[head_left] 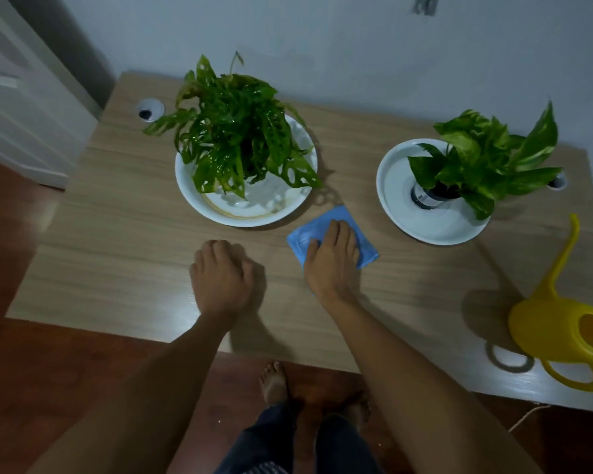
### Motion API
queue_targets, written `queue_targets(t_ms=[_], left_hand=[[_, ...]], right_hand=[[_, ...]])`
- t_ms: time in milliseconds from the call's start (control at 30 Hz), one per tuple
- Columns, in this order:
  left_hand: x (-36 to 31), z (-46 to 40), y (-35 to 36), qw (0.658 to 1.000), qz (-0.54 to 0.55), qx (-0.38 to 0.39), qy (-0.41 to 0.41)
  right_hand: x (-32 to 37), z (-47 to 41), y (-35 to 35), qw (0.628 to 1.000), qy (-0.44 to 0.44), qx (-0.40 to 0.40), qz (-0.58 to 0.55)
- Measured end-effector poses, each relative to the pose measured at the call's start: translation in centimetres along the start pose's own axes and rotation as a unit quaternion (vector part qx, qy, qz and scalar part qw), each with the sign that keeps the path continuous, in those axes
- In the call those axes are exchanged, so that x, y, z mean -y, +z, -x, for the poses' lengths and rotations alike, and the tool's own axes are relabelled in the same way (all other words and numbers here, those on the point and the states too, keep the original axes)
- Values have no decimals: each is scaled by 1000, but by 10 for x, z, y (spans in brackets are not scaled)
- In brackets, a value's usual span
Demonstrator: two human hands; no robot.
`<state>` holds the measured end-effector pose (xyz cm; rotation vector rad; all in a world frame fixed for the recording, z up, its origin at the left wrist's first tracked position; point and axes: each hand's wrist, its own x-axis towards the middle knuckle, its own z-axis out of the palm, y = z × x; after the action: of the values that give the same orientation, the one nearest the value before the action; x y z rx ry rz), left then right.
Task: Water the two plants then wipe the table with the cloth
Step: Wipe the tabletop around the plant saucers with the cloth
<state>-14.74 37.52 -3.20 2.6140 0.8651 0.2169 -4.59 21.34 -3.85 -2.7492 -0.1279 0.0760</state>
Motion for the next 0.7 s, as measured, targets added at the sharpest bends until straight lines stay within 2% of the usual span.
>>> queue_targets(t_ms=[67, 133, 267, 533, 700], left_hand=[[16, -5, 3, 999, -5, -4, -43], [25, -7, 9, 997, -11, 27, -76], [31, -7, 24, 993, -33, 49, -98], [32, -6, 28, 994, -58, 39, -88], [32, -8, 29, 992, -65, 42, -98]], right_hand=[[3, 0, 13, 1000, 11, 18, 15], [1, -3, 24, 998, 17, 28, 48], [-2, -36, 30, 996, 3, 13, 83], [-6, -150, 23, 980, -116, 79, 140], [-8, -174, 15, 958, -201, 123, 161]])
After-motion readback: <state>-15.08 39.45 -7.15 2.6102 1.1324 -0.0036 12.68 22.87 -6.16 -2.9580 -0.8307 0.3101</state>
